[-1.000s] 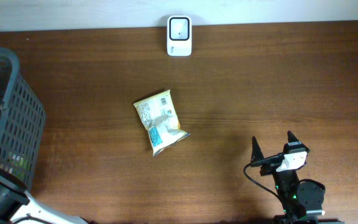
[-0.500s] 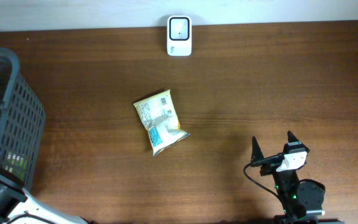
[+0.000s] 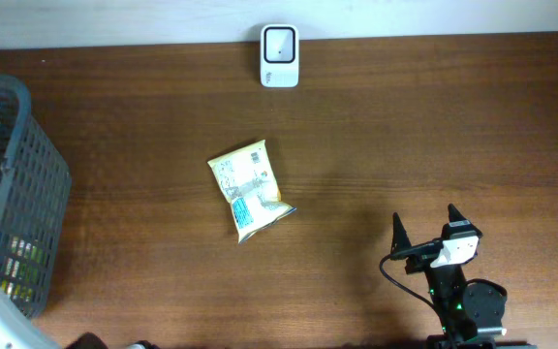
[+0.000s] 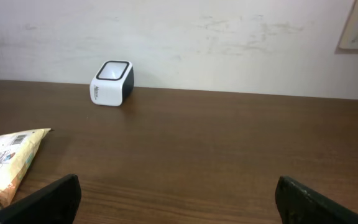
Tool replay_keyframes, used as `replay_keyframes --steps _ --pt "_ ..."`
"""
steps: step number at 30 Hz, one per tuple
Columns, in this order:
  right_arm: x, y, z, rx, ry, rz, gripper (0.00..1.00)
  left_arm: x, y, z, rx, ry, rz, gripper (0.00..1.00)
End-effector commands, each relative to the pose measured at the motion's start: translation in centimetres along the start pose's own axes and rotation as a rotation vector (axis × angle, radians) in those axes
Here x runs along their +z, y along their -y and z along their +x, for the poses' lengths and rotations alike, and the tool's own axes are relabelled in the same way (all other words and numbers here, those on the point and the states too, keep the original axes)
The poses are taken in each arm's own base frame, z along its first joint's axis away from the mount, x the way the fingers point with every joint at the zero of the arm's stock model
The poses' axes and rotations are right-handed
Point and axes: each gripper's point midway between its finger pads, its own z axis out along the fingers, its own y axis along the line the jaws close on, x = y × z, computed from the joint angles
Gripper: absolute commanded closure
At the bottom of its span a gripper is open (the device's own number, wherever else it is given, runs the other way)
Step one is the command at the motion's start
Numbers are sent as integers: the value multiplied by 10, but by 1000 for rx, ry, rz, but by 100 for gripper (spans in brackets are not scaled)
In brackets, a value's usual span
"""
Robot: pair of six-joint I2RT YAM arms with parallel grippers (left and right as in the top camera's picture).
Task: Scan the item barcode
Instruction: 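Reach the left gripper into the basket and grasp the orange tissue pack, then place the orange tissue pack left of the snack bag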
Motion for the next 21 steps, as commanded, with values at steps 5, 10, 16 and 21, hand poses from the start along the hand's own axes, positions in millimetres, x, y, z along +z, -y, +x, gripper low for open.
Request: replay_keyframes --steps 5,10,16,21 --pt "0 -1 2 4 -3 -5 1 -23 127 185 499 -424 234 100" --pt "0 -1 2 4 -3 -5 1 25 126 313 822 -691 138 100" --pt "0 -1 2 4 -3 -5 1 85 57 391 1124 -926 -111 100" --pt "0 -1 2 4 -3 -5 1 84 56 419 1083 -1037 -59 13"
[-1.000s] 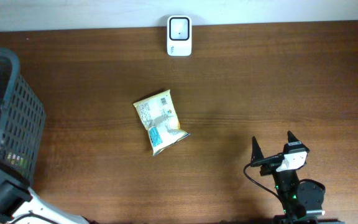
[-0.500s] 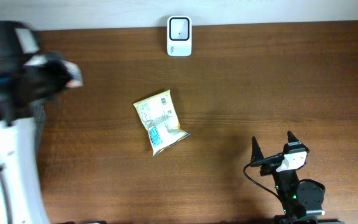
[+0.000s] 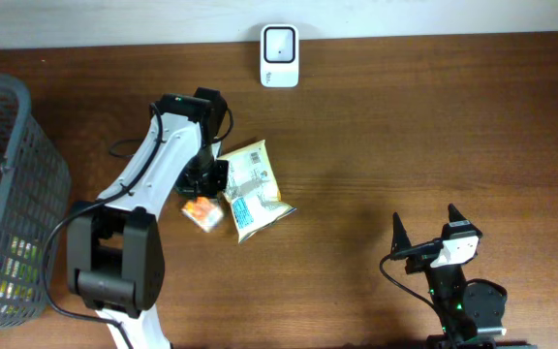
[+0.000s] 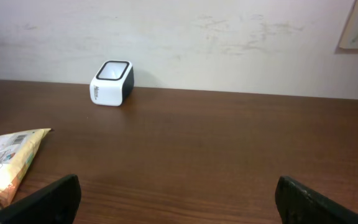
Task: Scan the item barcode
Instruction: 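Place the orange tissue pack left of the snack bag, then reach into the basket and grasp the green Kleenex tissue pack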
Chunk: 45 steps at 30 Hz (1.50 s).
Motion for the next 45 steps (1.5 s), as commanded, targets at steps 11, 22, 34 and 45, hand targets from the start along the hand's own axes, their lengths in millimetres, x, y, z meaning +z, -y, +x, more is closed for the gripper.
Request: replay_keyframes --steps 11,22,34,45 --pt "0 -1 2 4 -3 -5 1 -304 -188 -16 -759 901 78 13" --pt "0 -1 2 4 -3 -5 1 -111 -382 110 -1496 422 -117 15" --pt "0 -1 2 4 -3 -5 1 10 -407 126 -1479 272 -176 32" --pt "0 -1 2 4 -3 -5 1 75 -419 168 -1541 40 -221 57"
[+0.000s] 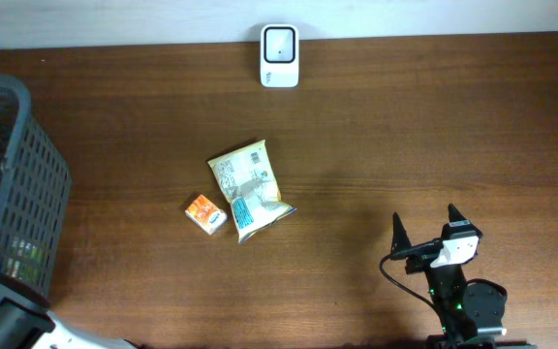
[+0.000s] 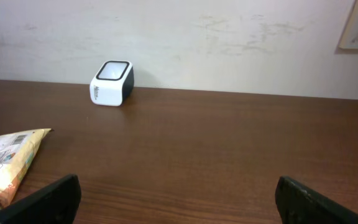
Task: Scan the item barcode
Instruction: 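Reach into the basket and grasp the green Kleenex tissue pack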
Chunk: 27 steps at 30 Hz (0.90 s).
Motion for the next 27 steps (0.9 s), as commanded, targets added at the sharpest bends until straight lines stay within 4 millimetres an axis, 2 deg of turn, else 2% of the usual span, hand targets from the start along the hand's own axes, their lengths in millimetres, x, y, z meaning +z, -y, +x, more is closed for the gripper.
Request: replay_keyframes --steps 1,2,4,6,7,10,11,12,13,14,18,19,20,21,22,23,24,25,26,27 --pt "0 -1 2 4 -3 -5 1 29 -12 4 0 -53 -57 71" --pt "0 -1 2 4 -3 -5 1 33 -11 6 4 -63 -62 78" --pt "0 -1 2 4 -3 -5 1 37 -11 7 6 -69 -65 79" --pt "0 -1 2 4 -3 -5 1 37 -10 6 6 -68 -64 89" --pt "0 -1 2 4 -3 -5 1 37 -9 7 5 -72 -56 100" --pt "0 -1 2 4 -3 -5 1 37 -6 9 6 -82 -42 100" --pt "0 -1 2 4 -3 -5 1 36 0 10 30 -96 -3 99" --pt "0 -1 2 4 -3 -5 1 36 11 10 67 -100 59 69" --pt "0 -1 2 4 -3 -5 1 36 15 7 95 -90 80 51" --pt "0 -1 2 4 -3 -5 1 36 15 7 102 -87 80 43" --pt "0 -1 2 4 -3 -5 1 37 15 0 125 -57 70 43" --pt "0 -1 2 4 -3 -5 1 37 15 0 135 -56 70 48" --pt "0 -1 2 4 -3 -5 1 37 15 0 135 -57 71 69" --pt "0 -1 2 4 -3 -5 1 37 15 0 135 -56 70 83" --pt "0 -1 2 4 -3 -5 1 37 15 0 135 -57 71 92" --pt "0 -1 2 4 -3 -5 1 37 15 0 135 -57 71 92" --pt "0 -1 2 4 -3 -5 1 38 15 1 135 -58 70 80" --pt "0 -1 2 4 -3 -5 1 39 15 1 136 -61 72 83" --pt "0 -1 2 4 -3 -5 1 39 16 2 137 -64 75 100" --pt "0 -1 2 4 -3 -5 1 39 17 3 137 -68 79 100"
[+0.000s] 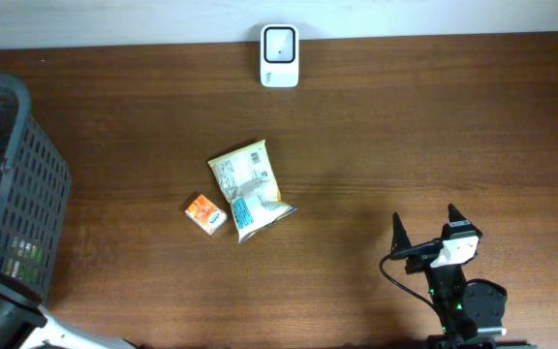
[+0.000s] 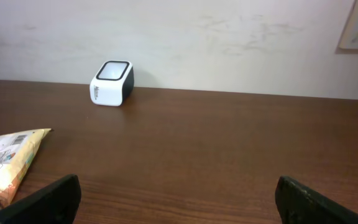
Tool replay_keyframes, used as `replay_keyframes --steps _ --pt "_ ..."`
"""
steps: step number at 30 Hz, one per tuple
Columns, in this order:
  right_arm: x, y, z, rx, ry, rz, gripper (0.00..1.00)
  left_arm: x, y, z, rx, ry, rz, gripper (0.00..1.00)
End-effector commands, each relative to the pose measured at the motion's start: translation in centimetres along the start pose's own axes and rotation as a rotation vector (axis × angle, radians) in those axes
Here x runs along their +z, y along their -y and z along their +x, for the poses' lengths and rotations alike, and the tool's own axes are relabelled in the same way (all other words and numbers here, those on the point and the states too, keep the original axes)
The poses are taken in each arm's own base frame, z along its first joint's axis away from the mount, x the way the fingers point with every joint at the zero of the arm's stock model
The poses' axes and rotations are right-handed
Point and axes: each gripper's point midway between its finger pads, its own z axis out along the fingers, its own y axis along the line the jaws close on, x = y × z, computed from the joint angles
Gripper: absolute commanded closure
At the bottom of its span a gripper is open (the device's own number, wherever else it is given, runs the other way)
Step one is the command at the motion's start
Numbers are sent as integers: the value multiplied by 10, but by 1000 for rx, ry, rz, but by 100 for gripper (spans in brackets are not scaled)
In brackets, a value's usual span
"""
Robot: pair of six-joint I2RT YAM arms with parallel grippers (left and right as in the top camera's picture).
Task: Scan the item barcode
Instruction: 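Reach into the basket and grasp the green Kleenex tissue pack, then place the green Kleenex pack beside the orange pack on the table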
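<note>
A white barcode scanner (image 1: 280, 43) stands at the table's far edge; in the right wrist view the scanner (image 2: 112, 83) sits against the wall. A yellow snack bag (image 1: 248, 190) lies mid-table, with its corner (image 2: 11, 158) showing at the left of the wrist view. A small orange box (image 1: 204, 213) lies against the bag's left side. My right gripper (image 1: 424, 231) rests open near the front right, far from both items, and its fingertips (image 2: 48, 199) hold nothing. Of the left arm, only a link (image 1: 8, 325) shows at the lower left edge; its gripper is out of view.
A dark mesh basket (image 1: 27, 184) holding several items stands at the left edge of the table. A pale wall runs behind the scanner, and a white panel hangs on it at the right.
The bag, box and scanner lie where they were, and the right gripper has not moved. Only the piece of the left arm at the lower left edge sits slightly differently.
At first only the snack bag lay mid-table. Then the left arm reached over beside the bag, with the orange box under its gripper. After that the arm was back at the lower left by the basket, and the box stayed beside the bag.
</note>
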Motion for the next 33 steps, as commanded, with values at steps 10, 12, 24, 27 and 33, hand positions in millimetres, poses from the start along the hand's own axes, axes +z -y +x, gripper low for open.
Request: replay_keyframes --steps 10,12,24,27,33 --pt "0 -1 2 4 -3 -5 1 -247 85 -31 128 377 441 100" --pt "0 -1 2 4 -3 -5 1 -346 102 1 213 563 585 100" --pt "0 -1 2 4 -3 -5 1 -208 243 331 1016 140 418 100" --pt "0 -1 2 4 -3 -5 1 -150 248 348 1055 65 304 100" --pt "0 -1 2 4 -3 -5 1 -105 209 311 1070 142 -91 100"
